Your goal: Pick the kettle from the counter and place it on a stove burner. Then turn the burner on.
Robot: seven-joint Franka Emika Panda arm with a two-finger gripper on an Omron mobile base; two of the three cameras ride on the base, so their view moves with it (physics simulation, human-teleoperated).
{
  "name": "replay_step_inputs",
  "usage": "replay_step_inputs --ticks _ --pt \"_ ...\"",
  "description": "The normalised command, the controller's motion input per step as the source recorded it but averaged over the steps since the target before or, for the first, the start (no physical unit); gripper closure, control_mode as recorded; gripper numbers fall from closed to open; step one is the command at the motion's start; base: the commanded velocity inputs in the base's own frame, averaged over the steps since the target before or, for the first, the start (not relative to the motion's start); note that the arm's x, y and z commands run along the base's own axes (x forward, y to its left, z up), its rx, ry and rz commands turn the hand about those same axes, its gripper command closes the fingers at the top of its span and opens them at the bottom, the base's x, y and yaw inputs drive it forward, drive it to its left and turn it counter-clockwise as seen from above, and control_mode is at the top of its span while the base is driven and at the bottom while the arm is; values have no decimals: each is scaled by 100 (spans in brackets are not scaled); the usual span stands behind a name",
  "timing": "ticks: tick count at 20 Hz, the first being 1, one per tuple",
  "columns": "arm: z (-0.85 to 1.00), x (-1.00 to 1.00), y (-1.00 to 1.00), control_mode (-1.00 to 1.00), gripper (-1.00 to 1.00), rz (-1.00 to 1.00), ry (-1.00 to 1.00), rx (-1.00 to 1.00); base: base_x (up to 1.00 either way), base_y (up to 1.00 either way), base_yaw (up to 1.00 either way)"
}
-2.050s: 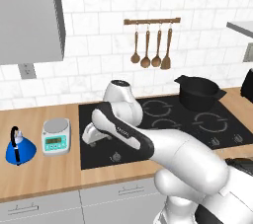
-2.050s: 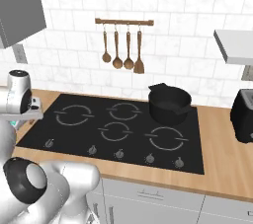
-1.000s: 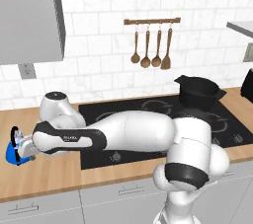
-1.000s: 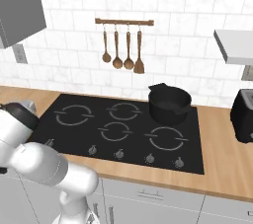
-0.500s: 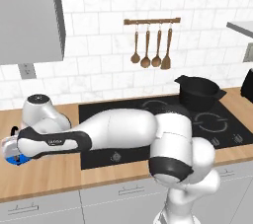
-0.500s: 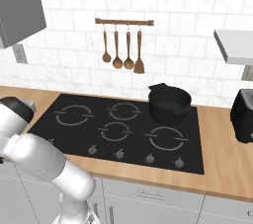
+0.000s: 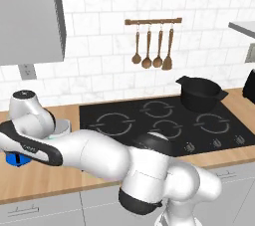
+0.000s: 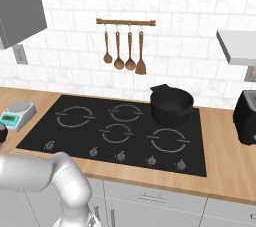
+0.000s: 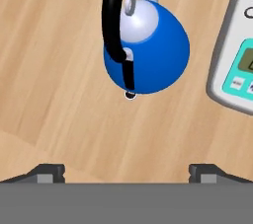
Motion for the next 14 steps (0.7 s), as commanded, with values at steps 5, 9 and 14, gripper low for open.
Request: replay_step_inputs --ticks 5,9,14 --pt "-32 23 0 -100 -100 -2 0 0 0 0 0" --pt "-29 33 0 -100 -100 -1 -1 0 0 0 0" --pt "-6 36 3 -100 -100 0 -5 0 0 0 0"
